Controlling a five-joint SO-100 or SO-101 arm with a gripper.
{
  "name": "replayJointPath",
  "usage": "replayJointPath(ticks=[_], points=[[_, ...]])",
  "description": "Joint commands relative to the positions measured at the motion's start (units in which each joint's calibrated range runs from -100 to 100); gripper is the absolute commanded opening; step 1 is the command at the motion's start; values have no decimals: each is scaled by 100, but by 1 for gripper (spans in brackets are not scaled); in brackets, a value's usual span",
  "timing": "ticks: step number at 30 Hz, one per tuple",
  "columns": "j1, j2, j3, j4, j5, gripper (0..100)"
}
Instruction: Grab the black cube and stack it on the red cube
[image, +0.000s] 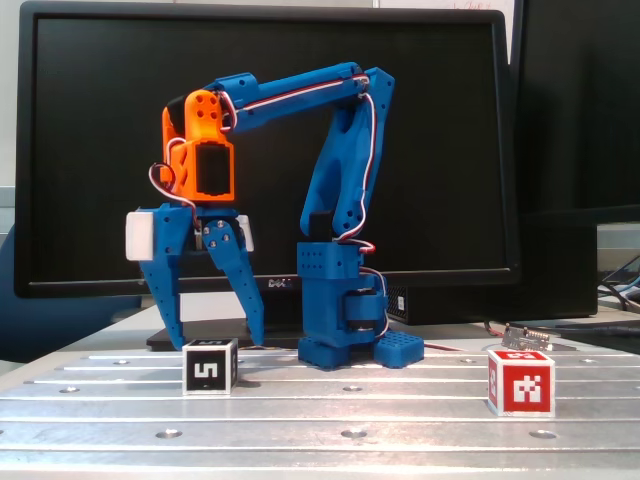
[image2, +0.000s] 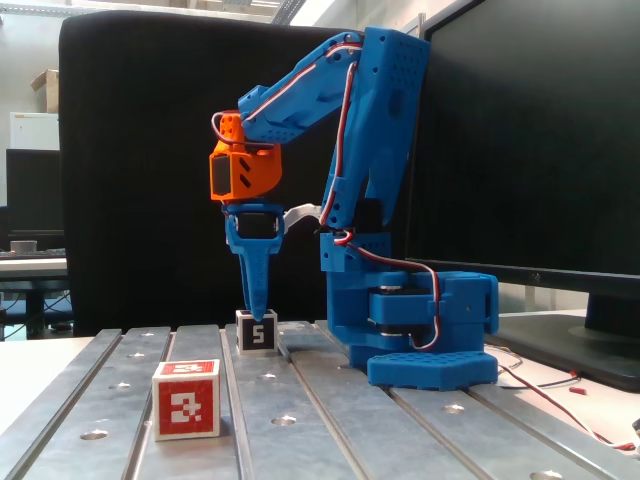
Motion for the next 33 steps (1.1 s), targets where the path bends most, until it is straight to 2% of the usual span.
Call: replayJointPath(ticks=[1, 16, 33], points=[[-2, -127, -11, -36, 28, 28], [-2, -127, 758, -874, 28, 28], [27, 216, 704, -1054, 28, 28]])
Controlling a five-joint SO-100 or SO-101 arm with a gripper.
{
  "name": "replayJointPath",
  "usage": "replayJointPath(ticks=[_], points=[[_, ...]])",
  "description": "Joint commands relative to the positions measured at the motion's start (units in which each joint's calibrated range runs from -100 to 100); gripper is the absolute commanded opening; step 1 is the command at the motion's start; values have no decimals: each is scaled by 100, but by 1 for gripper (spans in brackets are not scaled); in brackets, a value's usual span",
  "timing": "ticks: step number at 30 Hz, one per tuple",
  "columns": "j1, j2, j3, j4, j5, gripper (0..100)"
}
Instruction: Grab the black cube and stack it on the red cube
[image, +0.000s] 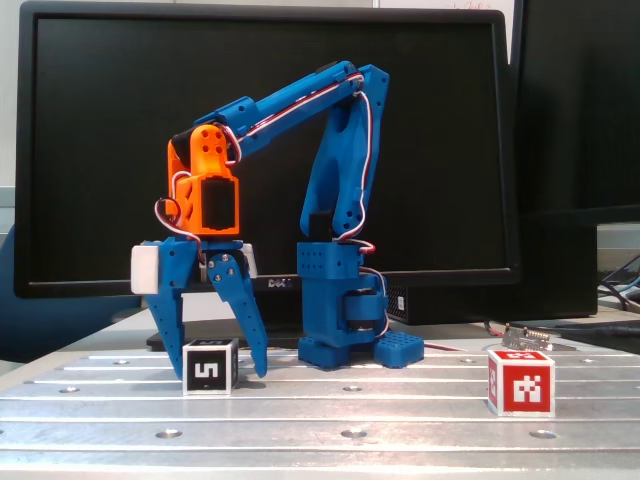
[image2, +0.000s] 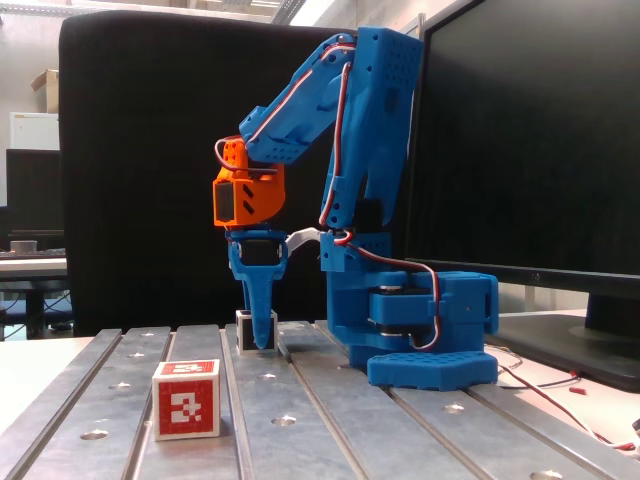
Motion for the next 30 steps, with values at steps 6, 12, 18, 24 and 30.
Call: replayJointPath(ticks=[6, 12, 18, 24, 30], points=[[27, -46, -93, -5, 28, 28], [20, -46, -102, 37, 28, 21], [20, -46, -102, 37, 28, 18], [5, -46, -102, 37, 28, 14], [-2, -46, -111, 46, 28, 15]])
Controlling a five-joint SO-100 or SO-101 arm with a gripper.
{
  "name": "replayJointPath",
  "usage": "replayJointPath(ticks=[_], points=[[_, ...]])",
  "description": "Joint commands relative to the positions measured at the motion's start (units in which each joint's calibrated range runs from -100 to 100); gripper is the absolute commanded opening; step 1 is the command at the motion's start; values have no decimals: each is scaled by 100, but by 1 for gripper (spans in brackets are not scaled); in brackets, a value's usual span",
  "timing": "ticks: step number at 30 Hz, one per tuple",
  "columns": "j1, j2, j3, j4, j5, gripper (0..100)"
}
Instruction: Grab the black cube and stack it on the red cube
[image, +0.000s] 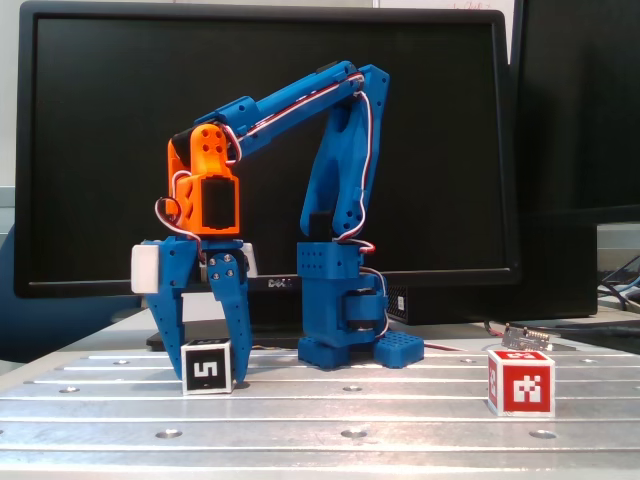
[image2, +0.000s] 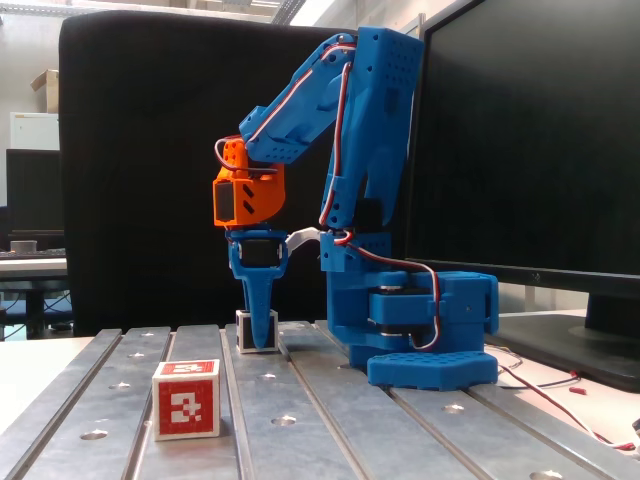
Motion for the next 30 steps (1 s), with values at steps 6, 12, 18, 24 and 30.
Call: replayJointPath(ticks=[6, 12, 18, 24, 30], points=[[5, -46, -111, 20, 28, 22], [-2, -46, -111, 29, 28, 22], [-2, -46, -111, 29, 28, 19], [-2, -46, -111, 37, 28, 19], [-2, -46, -111, 37, 28, 19]])
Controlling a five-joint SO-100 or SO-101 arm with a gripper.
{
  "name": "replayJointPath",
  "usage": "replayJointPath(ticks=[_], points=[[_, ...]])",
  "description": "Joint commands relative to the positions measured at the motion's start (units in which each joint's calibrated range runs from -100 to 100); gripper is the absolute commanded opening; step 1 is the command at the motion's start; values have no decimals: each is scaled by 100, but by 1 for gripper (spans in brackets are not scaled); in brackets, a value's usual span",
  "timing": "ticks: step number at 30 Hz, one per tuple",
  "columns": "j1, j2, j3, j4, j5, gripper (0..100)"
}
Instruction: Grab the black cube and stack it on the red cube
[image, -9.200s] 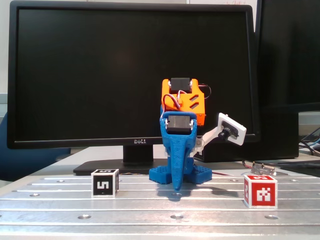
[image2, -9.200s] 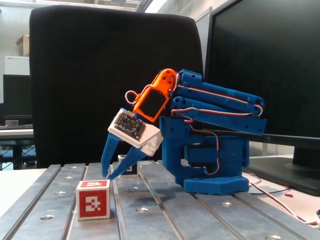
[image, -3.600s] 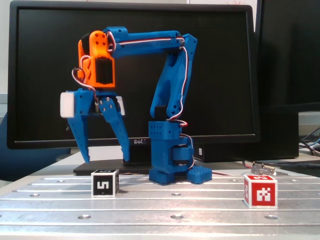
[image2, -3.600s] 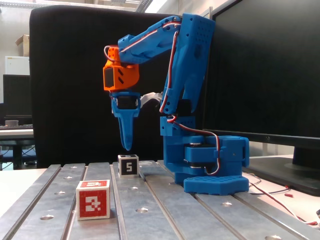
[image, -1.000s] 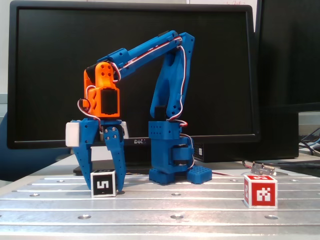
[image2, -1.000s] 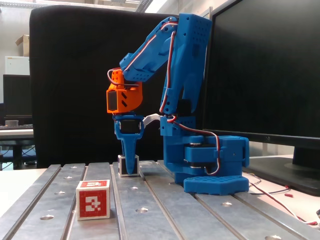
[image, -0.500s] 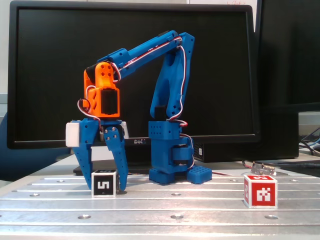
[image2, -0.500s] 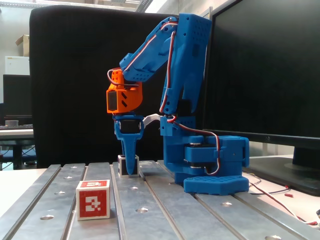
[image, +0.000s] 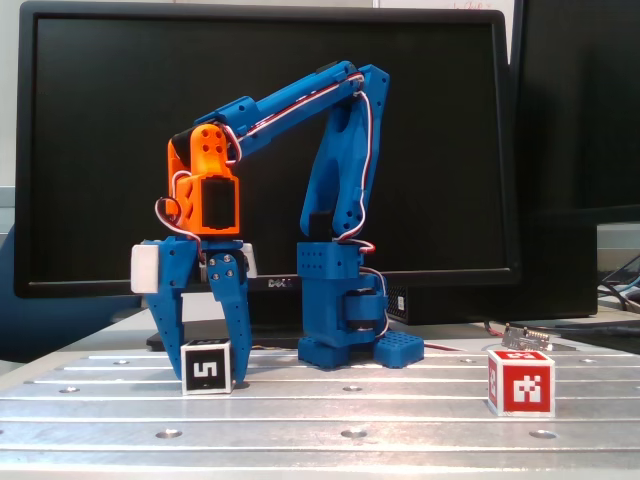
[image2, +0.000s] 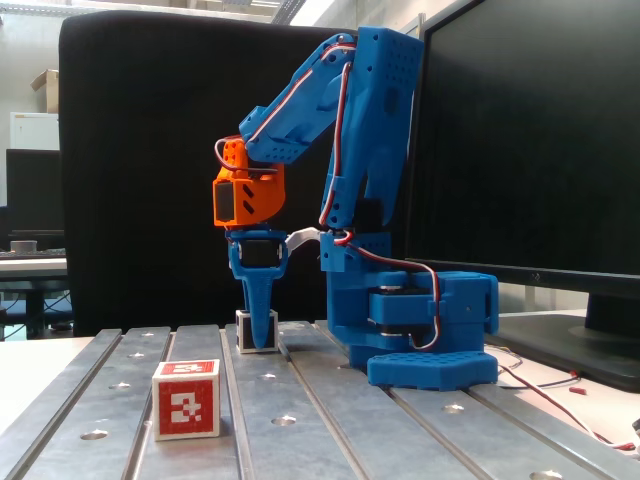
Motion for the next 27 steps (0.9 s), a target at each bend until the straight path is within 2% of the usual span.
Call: replayJointPath(ticks=[1, 12, 17, 27], points=[[-2, -46, -111, 37, 28, 19], [-17, -63, -419, 46, -14, 19], [-253, -55, -1170, 790, -46, 19], [-1412, -55, -2255, 1867, -1129, 19]])
